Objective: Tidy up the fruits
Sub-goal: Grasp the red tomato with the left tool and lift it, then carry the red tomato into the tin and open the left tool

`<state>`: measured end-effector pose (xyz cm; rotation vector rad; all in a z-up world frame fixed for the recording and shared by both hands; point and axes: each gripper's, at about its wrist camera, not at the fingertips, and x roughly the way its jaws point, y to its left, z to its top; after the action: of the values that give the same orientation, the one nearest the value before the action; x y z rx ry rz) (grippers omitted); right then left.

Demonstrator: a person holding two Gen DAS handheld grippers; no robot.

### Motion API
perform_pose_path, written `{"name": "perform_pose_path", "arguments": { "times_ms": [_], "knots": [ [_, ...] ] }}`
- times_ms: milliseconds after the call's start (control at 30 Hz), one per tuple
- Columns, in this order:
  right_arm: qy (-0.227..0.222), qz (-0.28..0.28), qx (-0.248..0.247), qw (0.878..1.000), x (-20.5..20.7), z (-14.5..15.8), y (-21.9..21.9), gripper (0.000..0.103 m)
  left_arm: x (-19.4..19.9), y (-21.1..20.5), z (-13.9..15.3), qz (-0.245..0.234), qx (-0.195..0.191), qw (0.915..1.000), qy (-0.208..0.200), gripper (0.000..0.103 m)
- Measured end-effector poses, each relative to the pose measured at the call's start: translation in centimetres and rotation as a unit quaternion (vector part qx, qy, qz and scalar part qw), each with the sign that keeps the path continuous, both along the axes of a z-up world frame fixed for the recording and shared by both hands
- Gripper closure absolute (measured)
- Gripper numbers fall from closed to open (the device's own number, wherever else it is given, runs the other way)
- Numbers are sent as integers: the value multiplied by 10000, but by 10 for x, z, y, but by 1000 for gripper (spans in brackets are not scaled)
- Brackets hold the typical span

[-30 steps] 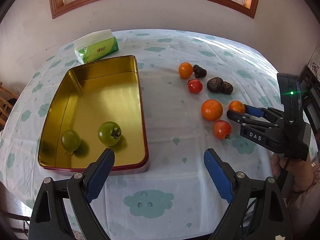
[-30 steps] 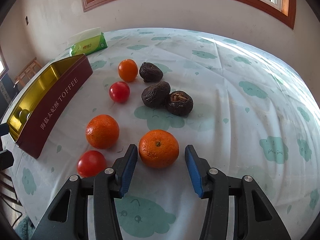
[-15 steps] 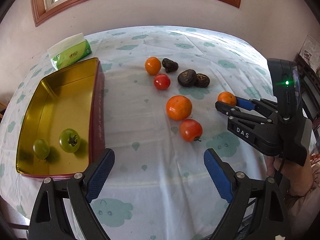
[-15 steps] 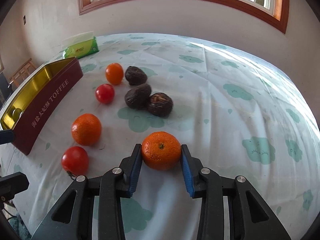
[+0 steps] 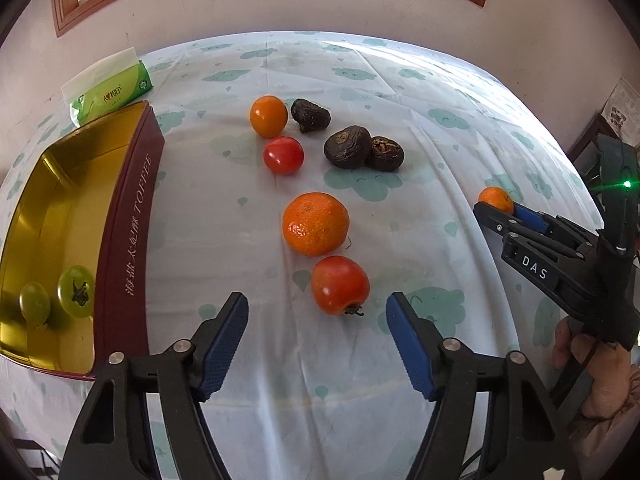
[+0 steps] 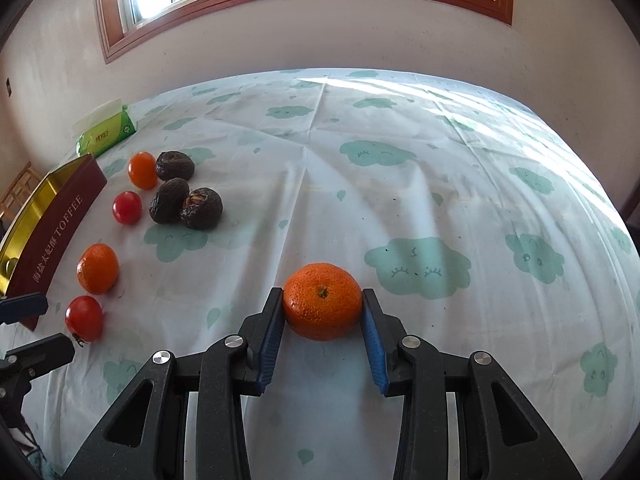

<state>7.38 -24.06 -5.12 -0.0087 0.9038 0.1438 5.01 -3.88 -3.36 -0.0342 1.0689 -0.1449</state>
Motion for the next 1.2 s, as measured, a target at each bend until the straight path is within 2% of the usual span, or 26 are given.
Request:
{"name": "perform_pose_path", "arguments": {
  "times_ms": [267, 500, 900, 1200],
  "knots": [
    [5, 1, 42, 10000, 0, 0, -1, 63, 13, -7, -9, 57, -102, 9999, 126, 55],
    [4, 0, 35, 10000, 0, 0, -1, 63, 15, -7, -11, 13, -145, 9998, 153, 74],
    [3, 0, 20, 10000, -1, 1, 1, 63, 2, 5, -2, -22, -132, 9999, 77, 75],
    [4, 0, 23, 10000, -1, 0, 1, 63, -8, 30, 22, 83, -289, 9995, -113, 75]
  ]
}}
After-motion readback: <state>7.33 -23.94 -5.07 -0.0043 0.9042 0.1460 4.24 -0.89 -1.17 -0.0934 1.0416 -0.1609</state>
